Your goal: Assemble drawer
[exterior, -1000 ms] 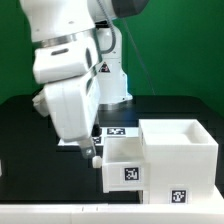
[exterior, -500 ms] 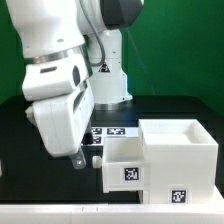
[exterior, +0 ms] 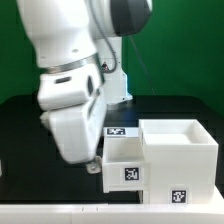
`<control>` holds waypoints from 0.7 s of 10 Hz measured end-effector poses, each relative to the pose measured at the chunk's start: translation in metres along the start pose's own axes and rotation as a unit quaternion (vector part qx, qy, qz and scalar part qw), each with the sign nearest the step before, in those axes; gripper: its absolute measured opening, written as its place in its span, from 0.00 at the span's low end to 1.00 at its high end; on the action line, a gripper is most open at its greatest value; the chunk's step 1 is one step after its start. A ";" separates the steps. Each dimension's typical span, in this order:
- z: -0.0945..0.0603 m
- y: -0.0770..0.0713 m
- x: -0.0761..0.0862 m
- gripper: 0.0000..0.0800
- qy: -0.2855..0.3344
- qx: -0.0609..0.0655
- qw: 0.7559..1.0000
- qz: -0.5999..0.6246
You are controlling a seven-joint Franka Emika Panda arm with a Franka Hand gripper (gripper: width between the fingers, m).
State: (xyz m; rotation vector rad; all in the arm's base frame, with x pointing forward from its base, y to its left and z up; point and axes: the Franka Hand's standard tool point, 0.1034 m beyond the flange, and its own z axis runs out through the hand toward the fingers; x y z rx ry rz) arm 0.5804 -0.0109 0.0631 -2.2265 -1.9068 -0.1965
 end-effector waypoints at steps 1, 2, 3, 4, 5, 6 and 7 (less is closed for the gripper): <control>0.004 -0.004 0.018 0.81 0.003 -0.005 1.000 0.014; 0.007 -0.008 0.031 0.81 0.005 -0.009 1.000 0.019; 0.008 -0.010 0.036 0.81 0.005 -0.008 1.000 0.019; 0.008 -0.010 0.037 0.81 0.005 -0.008 1.000 0.018; 0.008 -0.010 0.036 0.81 0.005 -0.008 1.000 0.018; 0.008 -0.009 0.037 0.81 0.005 -0.007 1.000 0.018; 0.007 -0.009 0.039 0.81 0.004 -0.008 1.000 0.019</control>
Offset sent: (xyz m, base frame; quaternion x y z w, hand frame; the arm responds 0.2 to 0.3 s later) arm -0.0059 0.0210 0.0039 -0.0077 -0.0019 0.0128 0.9999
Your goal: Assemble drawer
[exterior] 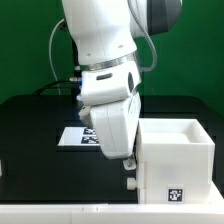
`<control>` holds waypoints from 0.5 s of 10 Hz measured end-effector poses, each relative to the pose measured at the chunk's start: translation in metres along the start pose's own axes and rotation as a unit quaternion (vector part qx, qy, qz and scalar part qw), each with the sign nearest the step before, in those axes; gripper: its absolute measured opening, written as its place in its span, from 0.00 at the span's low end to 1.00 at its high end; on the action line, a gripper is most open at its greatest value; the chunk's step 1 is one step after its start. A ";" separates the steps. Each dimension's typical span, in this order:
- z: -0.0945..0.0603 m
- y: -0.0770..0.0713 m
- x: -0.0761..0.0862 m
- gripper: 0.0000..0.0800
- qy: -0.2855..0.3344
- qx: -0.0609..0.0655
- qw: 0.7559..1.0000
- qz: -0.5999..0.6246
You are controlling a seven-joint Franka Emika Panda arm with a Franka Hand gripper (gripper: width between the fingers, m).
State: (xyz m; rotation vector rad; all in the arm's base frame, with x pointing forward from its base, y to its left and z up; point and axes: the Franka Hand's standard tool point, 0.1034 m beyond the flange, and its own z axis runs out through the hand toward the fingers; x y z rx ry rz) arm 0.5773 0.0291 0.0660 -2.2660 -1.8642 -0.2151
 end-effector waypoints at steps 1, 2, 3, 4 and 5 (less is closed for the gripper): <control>-0.002 0.001 0.004 0.81 -0.002 -0.003 1.000 0.003; -0.005 0.002 0.007 0.81 -0.006 -0.008 1.000 0.001; -0.005 0.002 0.007 0.81 -0.006 -0.010 1.000 0.000; -0.004 0.002 0.003 0.81 -0.007 -0.008 1.000 0.002; -0.005 0.002 -0.001 0.81 -0.008 -0.005 1.000 0.003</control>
Offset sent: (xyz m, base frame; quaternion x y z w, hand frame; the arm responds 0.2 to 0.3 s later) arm 0.0025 -0.0064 0.0034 -0.0042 -0.0044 -0.0149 0.9999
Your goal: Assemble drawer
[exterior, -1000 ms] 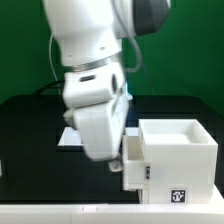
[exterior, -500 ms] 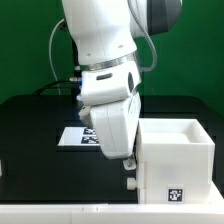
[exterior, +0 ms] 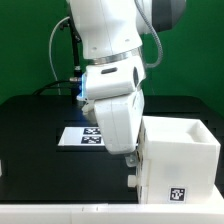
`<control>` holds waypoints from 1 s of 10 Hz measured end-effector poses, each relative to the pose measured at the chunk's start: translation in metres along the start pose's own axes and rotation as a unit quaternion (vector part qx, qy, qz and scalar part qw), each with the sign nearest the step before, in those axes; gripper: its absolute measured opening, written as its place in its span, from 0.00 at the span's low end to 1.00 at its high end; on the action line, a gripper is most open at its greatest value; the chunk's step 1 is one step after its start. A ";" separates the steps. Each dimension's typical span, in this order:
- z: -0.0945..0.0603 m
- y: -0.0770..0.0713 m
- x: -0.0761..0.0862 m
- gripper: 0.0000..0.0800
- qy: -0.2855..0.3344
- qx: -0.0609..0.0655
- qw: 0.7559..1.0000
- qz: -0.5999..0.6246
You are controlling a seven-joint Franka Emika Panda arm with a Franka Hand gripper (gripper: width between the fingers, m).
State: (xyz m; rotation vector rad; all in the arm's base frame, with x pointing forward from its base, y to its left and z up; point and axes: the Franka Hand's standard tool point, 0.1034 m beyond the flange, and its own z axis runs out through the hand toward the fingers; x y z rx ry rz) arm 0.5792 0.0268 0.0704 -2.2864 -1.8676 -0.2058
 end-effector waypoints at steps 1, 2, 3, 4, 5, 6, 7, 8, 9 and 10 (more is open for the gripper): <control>0.001 0.000 -0.001 0.81 0.000 0.001 1.000 0.002; 0.003 -0.002 0.001 0.81 0.001 0.003 1.000 0.002; 0.003 -0.001 0.002 0.81 0.001 0.002 1.000 0.003; 0.002 -0.001 0.004 0.81 0.000 0.001 1.000 0.007; 0.000 0.000 0.007 0.81 -0.004 -0.002 1.000 0.008; -0.001 0.001 0.008 0.81 -0.006 -0.005 1.000 0.007; -0.001 0.001 0.008 0.81 -0.006 -0.005 1.000 0.007; 0.000 0.000 0.006 0.81 -0.006 -0.004 1.000 0.007; 0.001 0.000 0.005 0.81 -0.006 -0.003 1.000 0.008; 0.001 0.000 0.005 0.81 -0.006 -0.004 1.000 0.006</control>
Offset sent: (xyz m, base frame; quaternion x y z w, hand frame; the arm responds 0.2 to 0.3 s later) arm 0.0065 0.0113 0.0037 0.0005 -0.0078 0.0028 1.0000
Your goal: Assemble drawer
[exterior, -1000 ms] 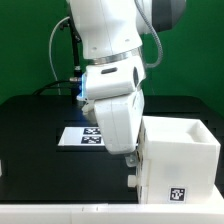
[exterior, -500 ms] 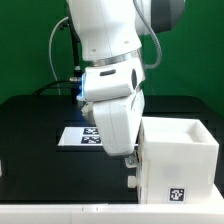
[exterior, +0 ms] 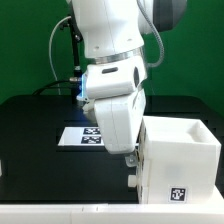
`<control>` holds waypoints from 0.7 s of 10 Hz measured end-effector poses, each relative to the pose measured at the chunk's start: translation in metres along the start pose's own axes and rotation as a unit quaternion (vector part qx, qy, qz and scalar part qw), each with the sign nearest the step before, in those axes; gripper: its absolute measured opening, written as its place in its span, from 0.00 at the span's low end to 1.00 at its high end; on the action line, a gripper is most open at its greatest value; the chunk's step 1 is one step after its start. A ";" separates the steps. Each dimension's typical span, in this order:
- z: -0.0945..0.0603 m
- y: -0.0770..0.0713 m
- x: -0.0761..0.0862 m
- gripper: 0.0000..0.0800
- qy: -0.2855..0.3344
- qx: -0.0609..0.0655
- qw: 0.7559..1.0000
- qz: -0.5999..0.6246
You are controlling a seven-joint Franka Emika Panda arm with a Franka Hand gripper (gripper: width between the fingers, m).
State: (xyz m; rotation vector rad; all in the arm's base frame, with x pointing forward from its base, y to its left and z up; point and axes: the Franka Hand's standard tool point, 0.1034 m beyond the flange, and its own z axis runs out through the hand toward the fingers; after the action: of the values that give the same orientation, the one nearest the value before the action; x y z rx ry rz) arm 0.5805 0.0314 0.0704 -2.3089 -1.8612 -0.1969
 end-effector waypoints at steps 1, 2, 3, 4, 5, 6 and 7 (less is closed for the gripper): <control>0.000 0.003 0.000 0.81 -0.005 -0.009 1.000 -0.020; 0.000 0.005 -0.001 0.81 -0.015 -0.014 0.999 -0.050; 0.000 0.005 0.000 0.81 -0.024 -0.016 0.997 -0.068; 0.000 0.006 0.000 0.81 -0.031 -0.017 0.996 -0.079; 0.001 0.005 -0.001 0.81 -0.031 -0.016 0.996 -0.079; 0.001 0.005 -0.003 0.81 -0.031 -0.015 0.996 -0.078; 0.001 0.005 -0.003 0.81 -0.031 -0.015 0.996 -0.077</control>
Offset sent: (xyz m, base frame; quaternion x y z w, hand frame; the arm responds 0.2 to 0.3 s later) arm 0.0235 0.0125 0.0015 -0.0495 -0.0700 -0.1339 0.9873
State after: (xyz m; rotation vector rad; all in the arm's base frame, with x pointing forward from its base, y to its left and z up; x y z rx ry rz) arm 0.5851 0.0278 0.0682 -2.2150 -2.0824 -0.1774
